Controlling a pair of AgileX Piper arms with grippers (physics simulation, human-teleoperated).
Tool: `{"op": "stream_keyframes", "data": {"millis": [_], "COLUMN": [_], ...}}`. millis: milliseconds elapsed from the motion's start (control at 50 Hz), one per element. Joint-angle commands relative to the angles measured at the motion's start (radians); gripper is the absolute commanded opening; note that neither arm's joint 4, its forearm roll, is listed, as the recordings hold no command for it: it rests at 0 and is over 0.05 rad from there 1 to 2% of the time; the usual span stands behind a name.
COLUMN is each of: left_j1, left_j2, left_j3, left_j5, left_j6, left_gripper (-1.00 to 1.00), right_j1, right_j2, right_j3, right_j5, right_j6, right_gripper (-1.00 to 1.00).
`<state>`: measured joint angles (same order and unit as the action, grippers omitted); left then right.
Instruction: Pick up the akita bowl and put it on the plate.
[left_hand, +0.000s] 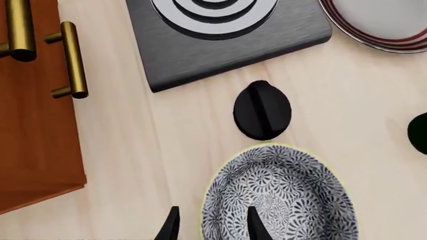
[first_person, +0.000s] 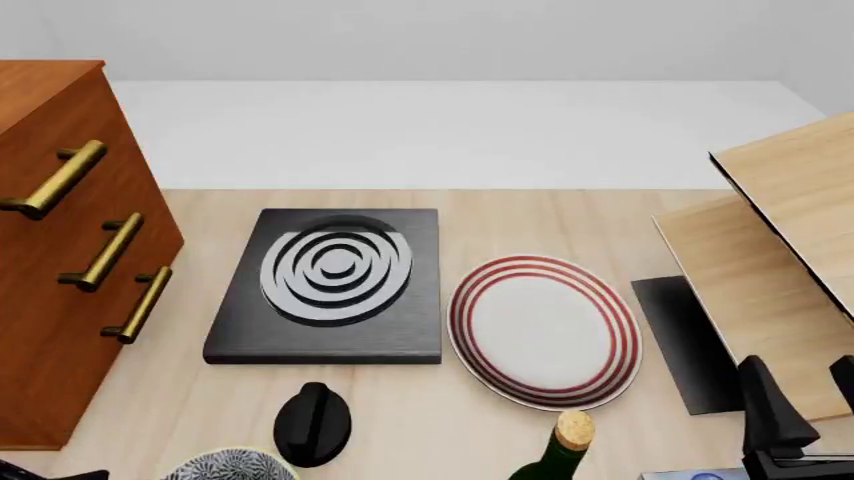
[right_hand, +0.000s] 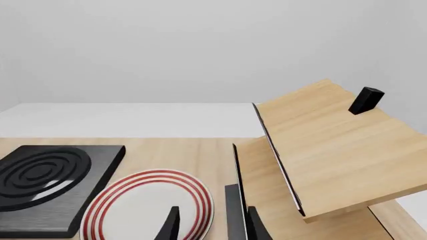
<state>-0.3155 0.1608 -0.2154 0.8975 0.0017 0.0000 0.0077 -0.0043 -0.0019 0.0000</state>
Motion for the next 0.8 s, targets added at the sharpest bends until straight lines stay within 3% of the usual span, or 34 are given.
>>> {"op": "stream_keyframes", "data": {"millis": [20, 800], "left_j1": [0.013, 0.030], "left_j2": [-0.005, 0.018], "left_j3": [0.032, 0.104], "left_j5": [-0.008, -0.059], "left_j6": [0.012, 0.035], "left_gripper": [1.00, 1.00], "right_j1": [0.000, 0.000], "right_j2": [0.000, 0.000], "right_j3": [0.000, 0.000], "right_j5": [0.000, 0.000], "right_j6": [0.000, 0.000], "right_gripper": [1.00, 1.00]}}
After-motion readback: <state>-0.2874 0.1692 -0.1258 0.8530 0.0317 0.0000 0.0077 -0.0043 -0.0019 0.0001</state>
